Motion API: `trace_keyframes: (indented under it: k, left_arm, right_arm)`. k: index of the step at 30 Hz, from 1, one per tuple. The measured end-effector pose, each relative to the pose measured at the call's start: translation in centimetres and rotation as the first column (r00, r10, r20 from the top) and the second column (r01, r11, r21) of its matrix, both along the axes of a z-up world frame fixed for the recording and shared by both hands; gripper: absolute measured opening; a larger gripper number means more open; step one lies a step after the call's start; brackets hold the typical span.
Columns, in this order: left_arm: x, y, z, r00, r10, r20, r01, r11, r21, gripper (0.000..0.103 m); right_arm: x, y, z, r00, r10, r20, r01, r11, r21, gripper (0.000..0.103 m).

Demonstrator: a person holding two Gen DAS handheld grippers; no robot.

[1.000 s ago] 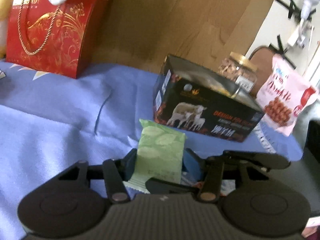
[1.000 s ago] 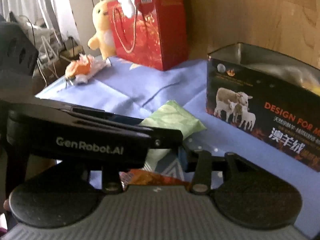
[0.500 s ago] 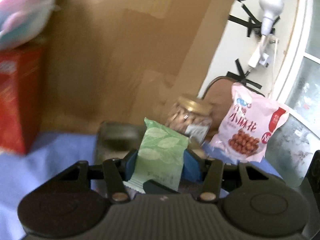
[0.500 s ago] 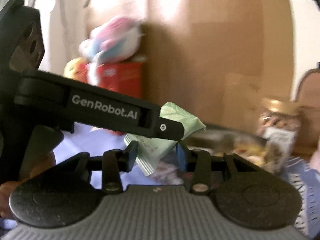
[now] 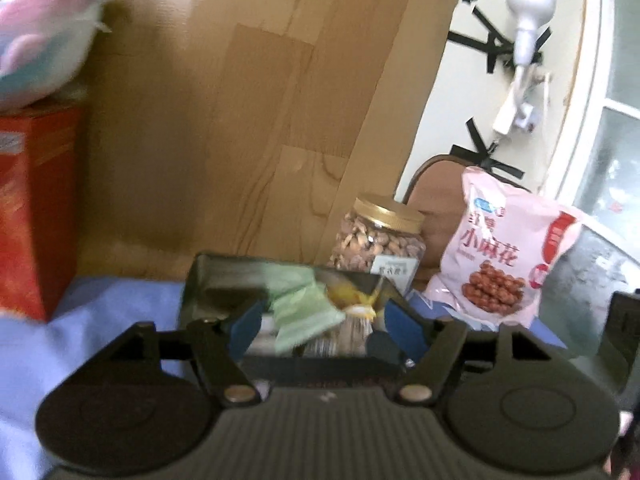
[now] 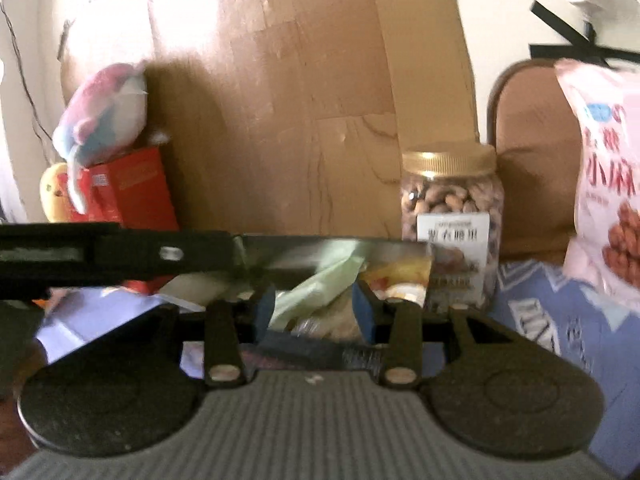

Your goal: Organize snacks

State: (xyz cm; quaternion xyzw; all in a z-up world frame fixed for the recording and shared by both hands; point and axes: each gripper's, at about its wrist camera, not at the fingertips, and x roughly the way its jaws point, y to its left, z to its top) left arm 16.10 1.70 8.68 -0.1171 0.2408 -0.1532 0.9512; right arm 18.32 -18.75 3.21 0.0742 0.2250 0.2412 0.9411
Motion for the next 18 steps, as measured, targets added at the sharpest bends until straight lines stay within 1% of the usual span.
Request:
trace_keyframes:
  k: [1,2,4,7,9,12,15,18]
  left_arm:
    - [-1.3,0.6,-0.3,1.000,0.000,-0.001,0.000,1.000,-0.010,0.074]
    - [-2.3,1.0,-0.5,1.000,0.006,-0.005,-0.006,1.000,-0.011,0.075]
    - [-4.8,2.0,-1.4,1.000,0.027,-0.008,-0.027,1.000,-0.002,0.075]
    - [-8.1,3.0,-2.8,0.998,0.067,-0.002,-0.066,0.997,0.048,0.076]
    - [-9.9,3.5,-3.6,0.995,0.101,0.005,-0.101,0.991,0.083,0.076]
    - [-11.8,4.4,-4.8,0.989,0.148,0.014,-0.149,0.984,0.103,0.076]
    - [-12.6,4.6,-5.8,0.982,0.191,0.016,-0.191,0.972,0.133,0.076]
    - [-13.0,4.4,-6.5,0.979,0.203,0.015,-0.203,0.967,0.154,0.076]
  right_arm:
    - [-1.1,-0.1,0.0,1.000,0.001,0.023,-0.001,1.000,0.012,0.046]
    - [-2.1,-0.2,-0.1,1.000,0.007,0.026,-0.007,1.000,0.016,0.049]
    - [-4.1,-0.6,-0.6,0.999,0.032,0.009,-0.033,0.999,0.044,0.049]
    - [-6.6,-1.0,-1.3,0.998,0.059,0.019,-0.060,0.997,0.043,0.049]
    - [-8.1,-1.0,-2.2,0.997,0.076,-0.006,-0.076,0.996,0.048,0.049]
    - [-9.2,-1.2,-3.7,0.995,0.069,-0.070,-0.066,0.997,0.045,0.049]
    - [-9.5,-1.4,-4.5,0.991,0.039,-0.126,-0.034,0.998,0.048,0.049]
    - [-9.5,-1.2,-4.4,0.992,0.014,-0.123,-0.009,0.999,0.043,0.049]
